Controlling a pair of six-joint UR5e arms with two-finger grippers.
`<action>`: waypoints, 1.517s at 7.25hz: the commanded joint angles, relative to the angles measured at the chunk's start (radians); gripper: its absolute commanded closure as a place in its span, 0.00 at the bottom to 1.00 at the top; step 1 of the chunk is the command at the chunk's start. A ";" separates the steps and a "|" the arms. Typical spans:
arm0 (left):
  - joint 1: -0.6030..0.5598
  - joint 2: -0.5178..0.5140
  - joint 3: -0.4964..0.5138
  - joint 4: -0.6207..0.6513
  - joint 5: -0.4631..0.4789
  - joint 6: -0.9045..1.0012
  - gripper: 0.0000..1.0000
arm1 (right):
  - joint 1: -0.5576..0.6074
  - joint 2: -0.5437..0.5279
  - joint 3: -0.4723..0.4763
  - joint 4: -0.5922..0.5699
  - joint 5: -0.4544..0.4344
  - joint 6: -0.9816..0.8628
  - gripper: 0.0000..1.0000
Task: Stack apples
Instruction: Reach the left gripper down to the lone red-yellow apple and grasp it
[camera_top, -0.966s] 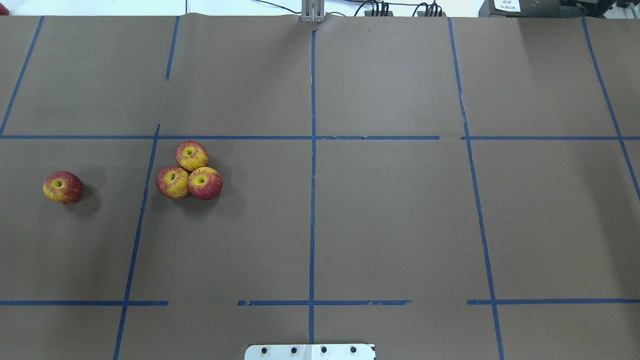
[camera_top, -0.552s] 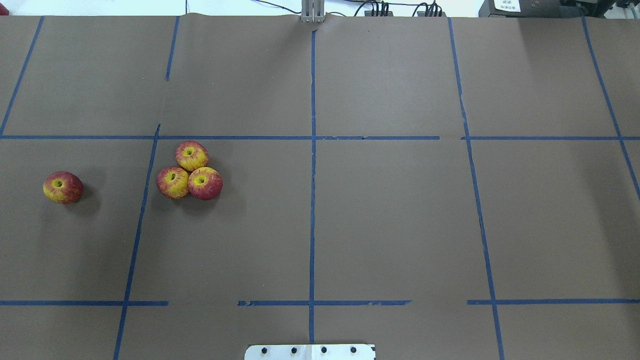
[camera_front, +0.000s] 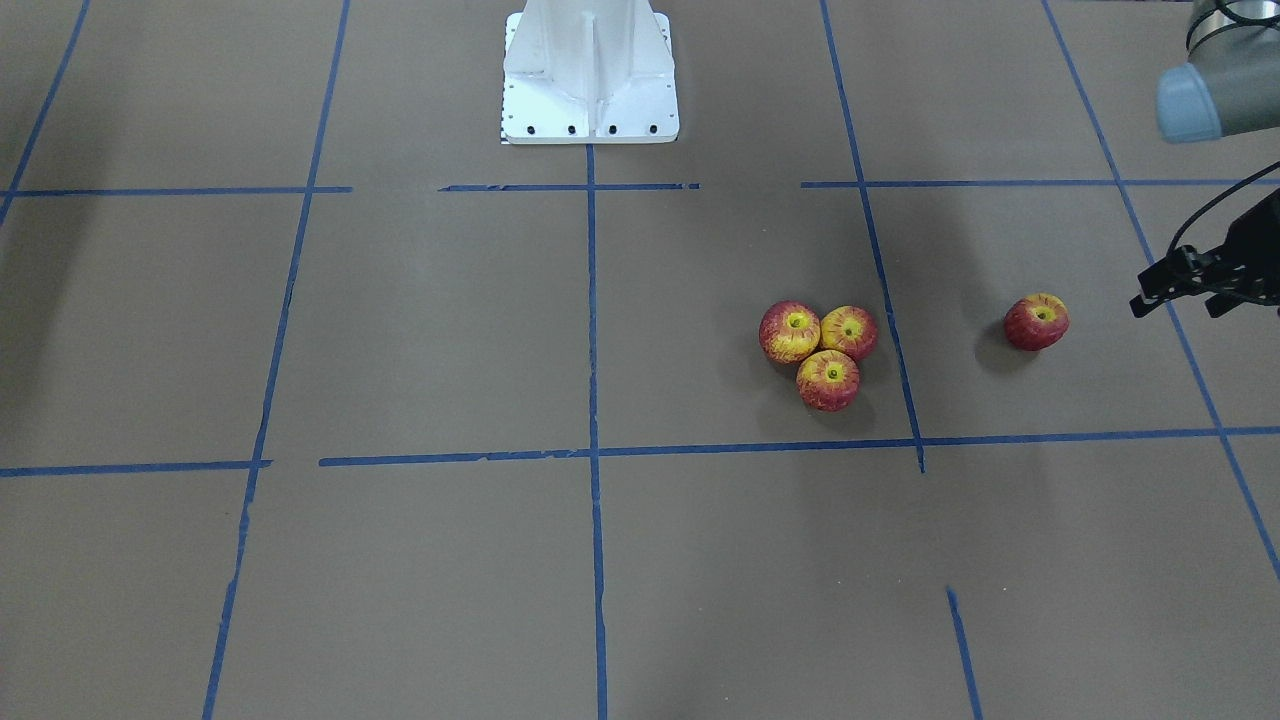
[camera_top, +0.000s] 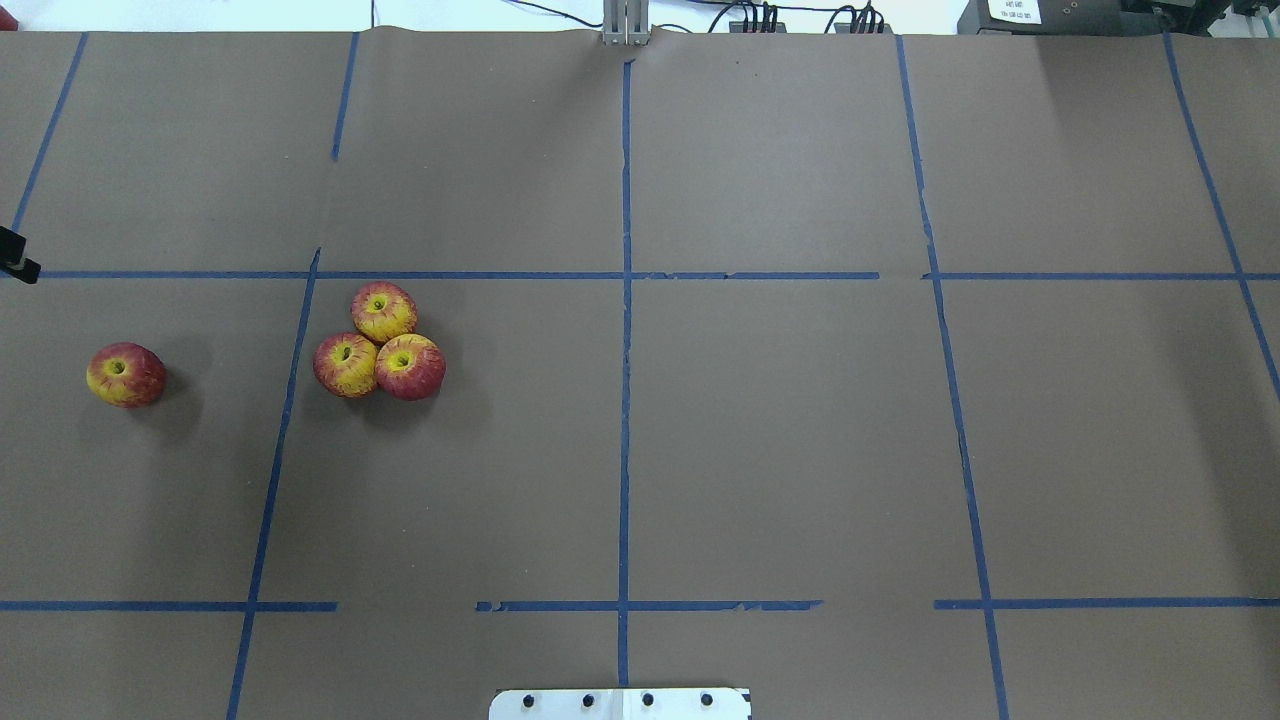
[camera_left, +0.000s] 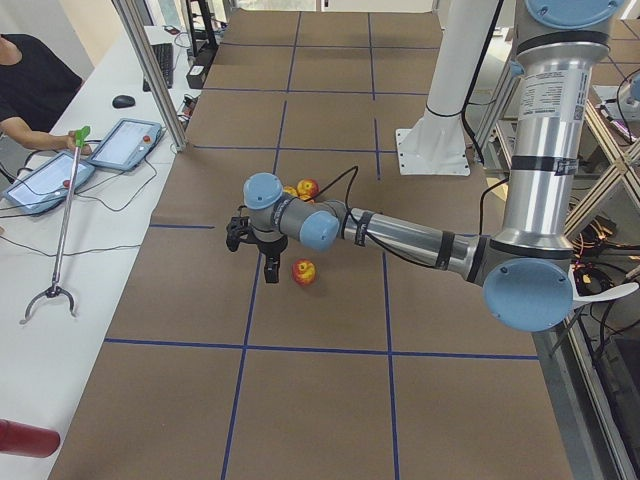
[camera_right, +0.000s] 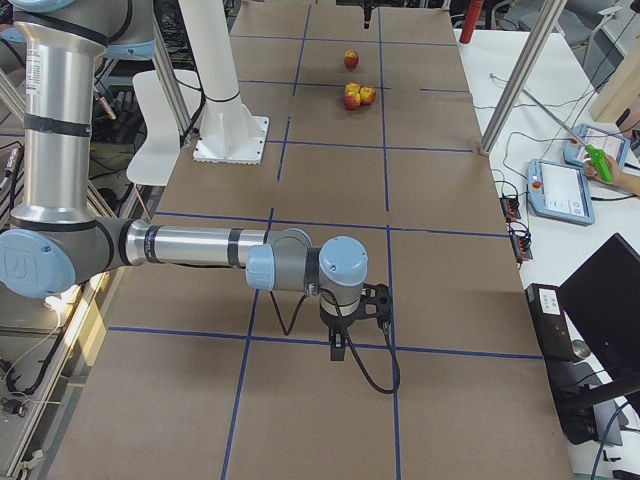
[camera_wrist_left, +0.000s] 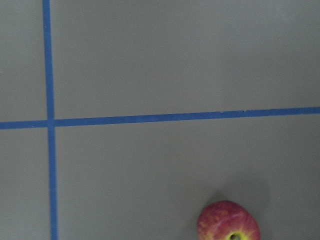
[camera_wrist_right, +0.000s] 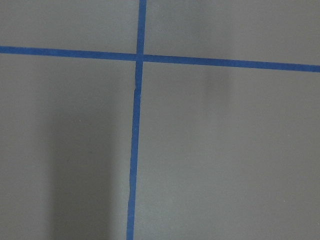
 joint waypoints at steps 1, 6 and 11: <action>0.152 0.002 0.009 -0.113 0.093 -0.244 0.00 | 0.000 0.000 0.000 0.000 -0.001 0.000 0.00; 0.262 0.008 0.028 -0.147 0.218 -0.302 0.01 | 0.000 0.000 0.000 -0.002 -0.001 0.000 0.00; 0.304 0.028 0.054 -0.149 0.218 -0.305 0.01 | 0.000 0.000 0.000 0.000 -0.001 0.000 0.00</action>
